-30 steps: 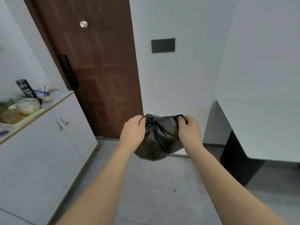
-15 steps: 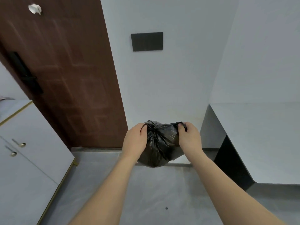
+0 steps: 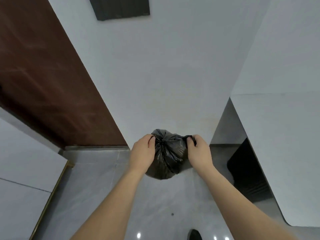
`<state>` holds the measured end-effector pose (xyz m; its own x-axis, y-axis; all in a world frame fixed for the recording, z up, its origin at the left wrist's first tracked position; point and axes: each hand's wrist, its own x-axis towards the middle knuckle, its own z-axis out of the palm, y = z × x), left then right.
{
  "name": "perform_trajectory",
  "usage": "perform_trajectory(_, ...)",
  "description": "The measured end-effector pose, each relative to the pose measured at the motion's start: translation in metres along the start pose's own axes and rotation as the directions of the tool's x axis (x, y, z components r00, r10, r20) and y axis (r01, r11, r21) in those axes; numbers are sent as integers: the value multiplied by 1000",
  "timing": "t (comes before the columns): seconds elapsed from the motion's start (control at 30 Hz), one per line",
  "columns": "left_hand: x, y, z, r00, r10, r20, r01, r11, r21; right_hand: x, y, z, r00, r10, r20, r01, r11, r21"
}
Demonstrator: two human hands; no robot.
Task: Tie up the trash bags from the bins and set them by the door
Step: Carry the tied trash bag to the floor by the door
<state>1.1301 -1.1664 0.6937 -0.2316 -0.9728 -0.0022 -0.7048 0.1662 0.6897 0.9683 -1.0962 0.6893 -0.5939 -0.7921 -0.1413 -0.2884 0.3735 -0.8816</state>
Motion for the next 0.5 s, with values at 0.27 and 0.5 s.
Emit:
perform_trajectory(0.27, 70, -105, 153, 984, -132, 117, 131, 991, 19, 106, 150, 84, 987, 149, 58, -146, 988, -53)
perform_trajectory(0.5, 103, -270, 345, 964, -187, 189, 184, 982, 32, 178, 364, 197, 965, 258, 51, -256, 966, -44)
